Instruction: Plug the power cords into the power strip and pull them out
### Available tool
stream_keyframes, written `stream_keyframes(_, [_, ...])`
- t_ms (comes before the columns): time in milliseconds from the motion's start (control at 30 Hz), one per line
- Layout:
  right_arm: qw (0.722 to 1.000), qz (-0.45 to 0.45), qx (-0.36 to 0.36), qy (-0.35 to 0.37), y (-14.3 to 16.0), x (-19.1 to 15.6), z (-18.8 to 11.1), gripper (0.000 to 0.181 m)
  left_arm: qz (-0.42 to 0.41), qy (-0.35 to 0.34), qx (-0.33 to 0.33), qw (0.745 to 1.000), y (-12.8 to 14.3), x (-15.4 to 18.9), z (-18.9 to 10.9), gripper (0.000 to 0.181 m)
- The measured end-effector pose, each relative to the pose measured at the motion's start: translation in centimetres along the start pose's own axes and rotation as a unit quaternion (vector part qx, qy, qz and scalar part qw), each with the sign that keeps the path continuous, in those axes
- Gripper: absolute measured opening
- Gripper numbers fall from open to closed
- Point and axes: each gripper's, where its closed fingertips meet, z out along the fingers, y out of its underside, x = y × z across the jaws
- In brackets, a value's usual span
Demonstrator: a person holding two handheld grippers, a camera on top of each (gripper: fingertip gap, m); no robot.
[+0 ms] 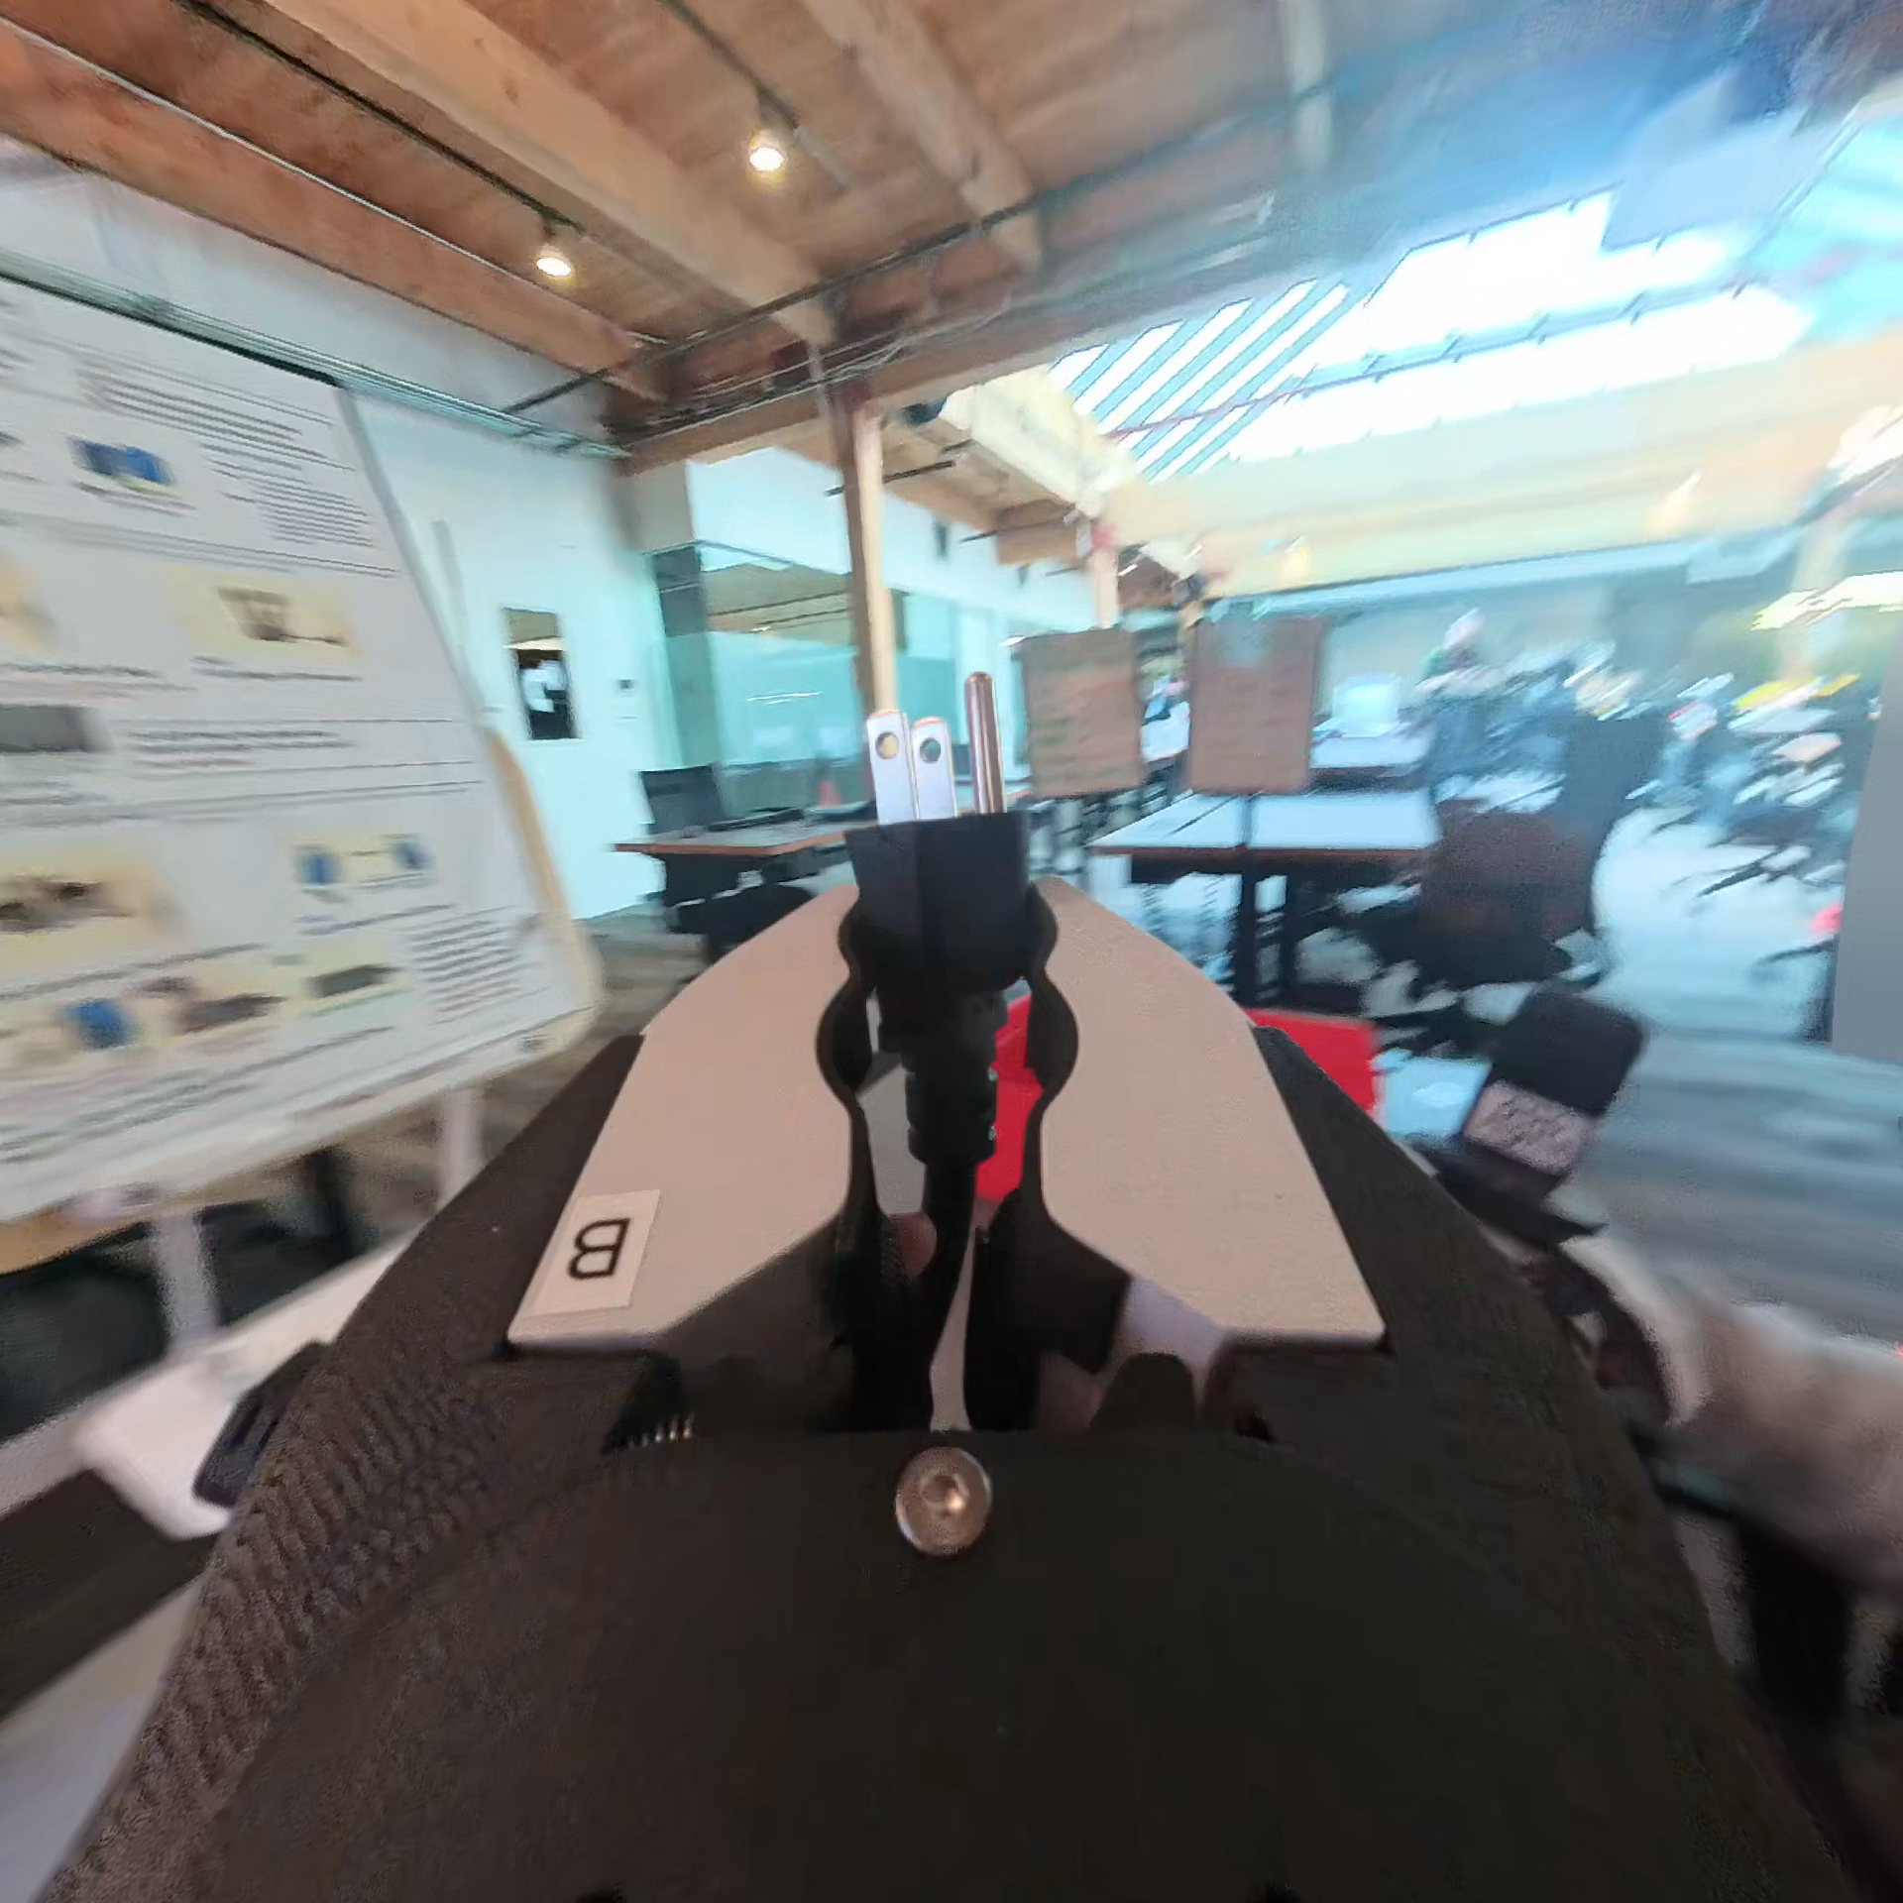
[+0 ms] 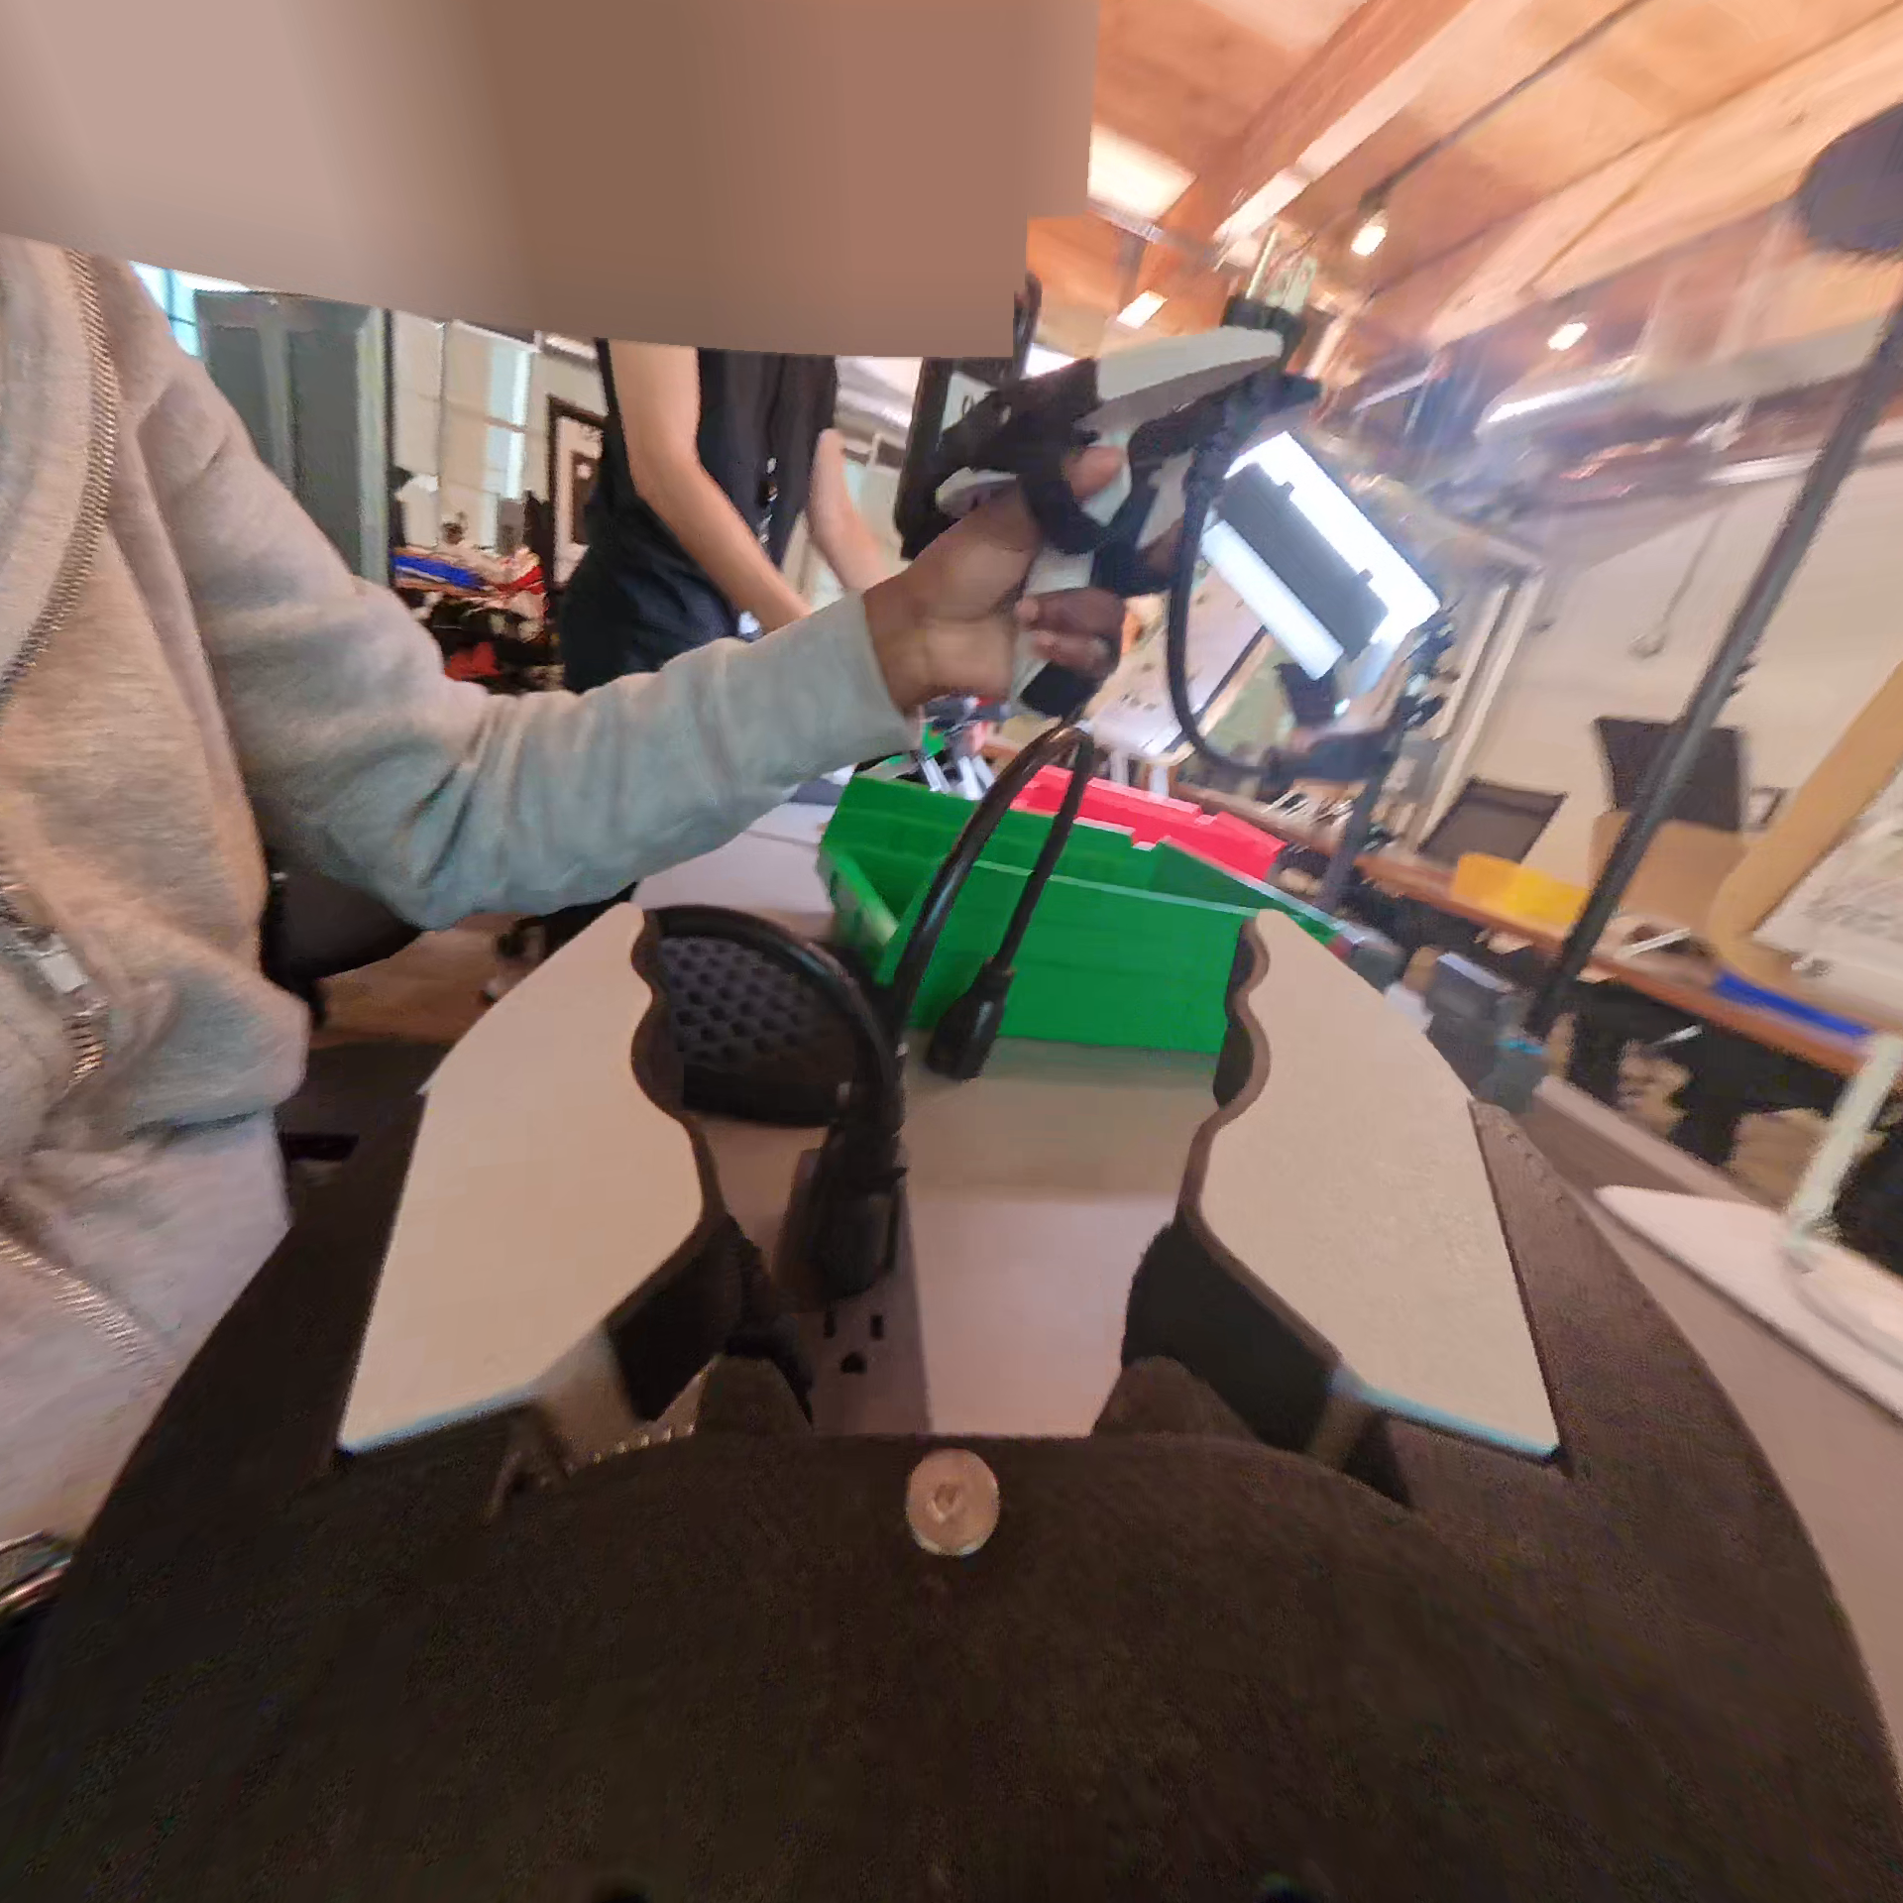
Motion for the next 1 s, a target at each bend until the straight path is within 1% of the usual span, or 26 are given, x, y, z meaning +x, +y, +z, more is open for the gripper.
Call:
stream_keyframes(67, [0.998,-0.044,0.022,0.030,-1.0,0.6,-0.2,0.104,-0.052,0.036,0.006,0.998,-0.1,1.9,1.8,0.026])
stream_keyframes(167, [0.990,-0.098,0.048,0.094,-2.6,2.0,-0.6,0.095,-0.079,0.083,0.003,0.993,0.0,4.9,4.4,0.026])
stream_keyframes(267, [0.978,-0.091,0.110,0.150,-5.1,2.8,-1.3,0.076,-0.083,0.127,0.001,0.988,0.0,8.0,6.5,0.026])
stream_keyframes(333, [0.973,-0.072,0.139,0.169,-6.0,3.1,-1.8,0.065,-0.082,0.162,-0.010,0.983,0.6,10.5,7.5,0.026])
stream_keyframes(367, [0.973,-0.061,0.141,0.170,-6.1,3.1,-1.8,0.062,-0.079,0.176,-0.017,0.981,1.0,11.8,7.8,0.026])
stream_keyframes(467, [0.977,-0.027,0.141,0.160,-6.6,2.5,-1.4,0.045,-0.070,0.220,-0.034,0.972,2.6,15.4,8.2,0.026])
stream_keyframes(533, [0.977,0.001,0.157,0.146,-7.4,1.9,-0.9,0.048,-0.068,0.246,-0.050,0.966,3.9,17.4,8.0,0.026])
stream_keyframes(600, [0.978,0.022,0.165,0.129,-7.9,1.0,-0.3,0.047,-0.072,0.263,-0.061,0.960,4.9,18.7,7.8,0.026])
stream_keyframes(733, [0.986,0.045,0.129,0.093,-7.4,-0.5,1.4,0.045,-0.094,0.282,-0.070,0.952,6.4,20.1,7.5,0.026])
stream_keyframes(800, [0.989,0.039,0.102,0.096,-6.8,-0.8,1.8,0.040,-0.096,0.281,-0.068,0.953,6.9,20.3,7.4,0.026])
stream_keyframes(833, [0.990,0.030,0.097,0.100,-6.7,-0.8,1.8,0.037,-0.100,0.275,-0.061,0.954,6.8,20.1,7.3,0.026])
stream_keyframes(867, [0.990,0.017,0.087,0.109,-6.5,-0.6,1.7,0.018,-0.108,0.276,-0.058,0.953,6.7,20.0,7.0,0.026])
stream_keyframes(900, [0.990,0.002,0.075,0.120,-6.3,-0.4,1.7,0.011,-0.112,0.269,-0.056,0.955,6.7,19.8,6.9,0.026])
stream_keyframes(1000, [0.990,-0.043,0.023,0.132,-5.4,-0.3,1.9,0.009,-0.085,0.248,-0.059,0.963,7.2,19.4,6.1,0.026])
